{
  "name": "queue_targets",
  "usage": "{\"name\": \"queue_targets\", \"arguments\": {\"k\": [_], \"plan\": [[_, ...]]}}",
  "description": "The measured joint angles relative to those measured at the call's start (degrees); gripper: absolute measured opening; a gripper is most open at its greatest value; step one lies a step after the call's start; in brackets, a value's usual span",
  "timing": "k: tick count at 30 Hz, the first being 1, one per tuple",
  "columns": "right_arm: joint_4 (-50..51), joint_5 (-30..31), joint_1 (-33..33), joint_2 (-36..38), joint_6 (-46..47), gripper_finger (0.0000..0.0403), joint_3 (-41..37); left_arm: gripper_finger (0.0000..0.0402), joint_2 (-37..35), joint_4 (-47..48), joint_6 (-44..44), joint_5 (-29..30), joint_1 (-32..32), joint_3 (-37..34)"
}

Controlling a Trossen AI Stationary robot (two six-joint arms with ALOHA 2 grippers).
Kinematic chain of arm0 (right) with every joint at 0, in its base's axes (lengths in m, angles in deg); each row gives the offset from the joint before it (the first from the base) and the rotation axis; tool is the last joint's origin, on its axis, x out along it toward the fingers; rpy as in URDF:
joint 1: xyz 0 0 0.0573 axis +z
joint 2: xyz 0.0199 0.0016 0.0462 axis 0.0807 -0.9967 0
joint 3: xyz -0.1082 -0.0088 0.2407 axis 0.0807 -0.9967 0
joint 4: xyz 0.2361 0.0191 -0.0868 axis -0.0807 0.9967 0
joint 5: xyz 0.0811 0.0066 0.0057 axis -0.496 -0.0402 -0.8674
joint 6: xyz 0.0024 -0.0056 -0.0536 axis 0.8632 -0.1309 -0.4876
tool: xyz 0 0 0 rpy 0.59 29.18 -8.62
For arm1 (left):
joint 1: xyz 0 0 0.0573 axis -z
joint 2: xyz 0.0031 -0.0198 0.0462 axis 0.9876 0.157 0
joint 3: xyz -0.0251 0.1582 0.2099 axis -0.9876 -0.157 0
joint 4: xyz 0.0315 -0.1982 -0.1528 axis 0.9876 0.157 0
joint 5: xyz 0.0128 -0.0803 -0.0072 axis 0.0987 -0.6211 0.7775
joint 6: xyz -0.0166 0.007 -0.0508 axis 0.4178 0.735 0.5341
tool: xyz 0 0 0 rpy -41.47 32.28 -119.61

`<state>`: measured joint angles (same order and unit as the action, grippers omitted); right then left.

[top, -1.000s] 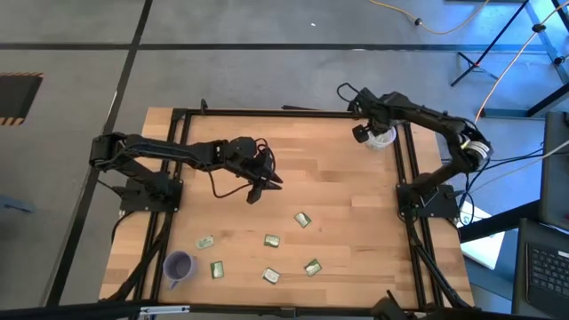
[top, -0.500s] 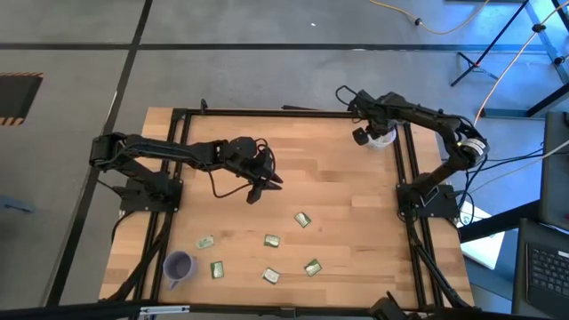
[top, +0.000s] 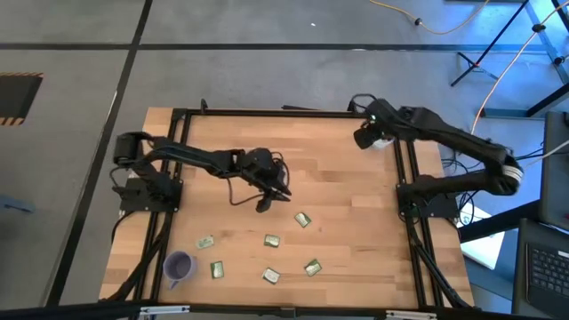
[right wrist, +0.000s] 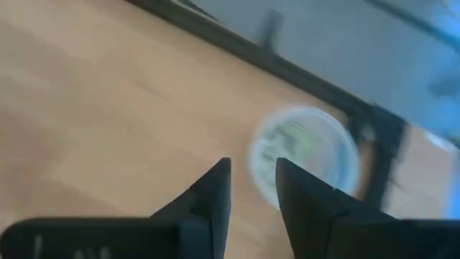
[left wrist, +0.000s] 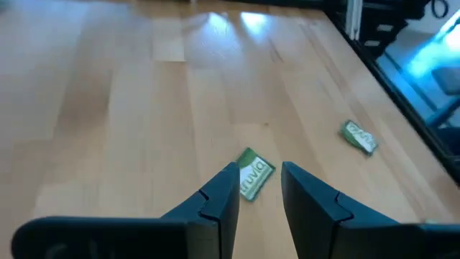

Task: Pick and place Stevia / Truvia into bins
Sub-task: Put the green stevia packet into the transparent container

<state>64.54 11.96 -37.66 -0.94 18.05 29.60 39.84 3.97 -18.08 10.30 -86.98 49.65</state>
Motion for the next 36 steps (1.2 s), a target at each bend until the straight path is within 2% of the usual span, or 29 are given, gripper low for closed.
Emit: {"name": "queue_targets", "arguments": {"k": [3, 6, 12, 19, 23, 32, 36], "plan": [[-2.4, -0.1, 6.9, 4.1, 0.4, 0.0114, 0.0, 0.0098, 4.9, -0.4, -2.9, 4.1, 1.6, 3.6], [-5.2, 0.0, 12.9, 7.1, 1.2, 0.0114, 0.0, 0.01, 10.0, 3.4, -6.1, 8.0, 3.0, 8.1], [-6.8, 0.0, 19.7, 9.3, 1.6, 0.0113, 0.0, 0.0126, 17.7, 8.3, -8.4, 8.5, 4.8, 14.4], [-6.8, 0.1, 21.4, 8.9, 1.5, 0.0113, 0.0, 0.014, 22.6, 8.3, -8.1, 6.9, 6.4, 17.4], [-6.7, 0.1, 21.4, 8.9, 1.4, 0.0113, 0.0, 0.0136, 24.2, 8.0, -7.1, 10.1, 6.3, 18.1], [-6.4, 0.1, 21.4, 8.7, 1.1, 0.0113, 0.0, 0.0132, 27.3, 6.1, -4.4, 9.8, 6.3, 18.2], [-6.4, 0.1, 21.4, 8.7, -0.1, 0.0113, 0.0, 0.0113, 28.0, 6.4, -4.5, 9.8, 6.3, 18.3]]}}
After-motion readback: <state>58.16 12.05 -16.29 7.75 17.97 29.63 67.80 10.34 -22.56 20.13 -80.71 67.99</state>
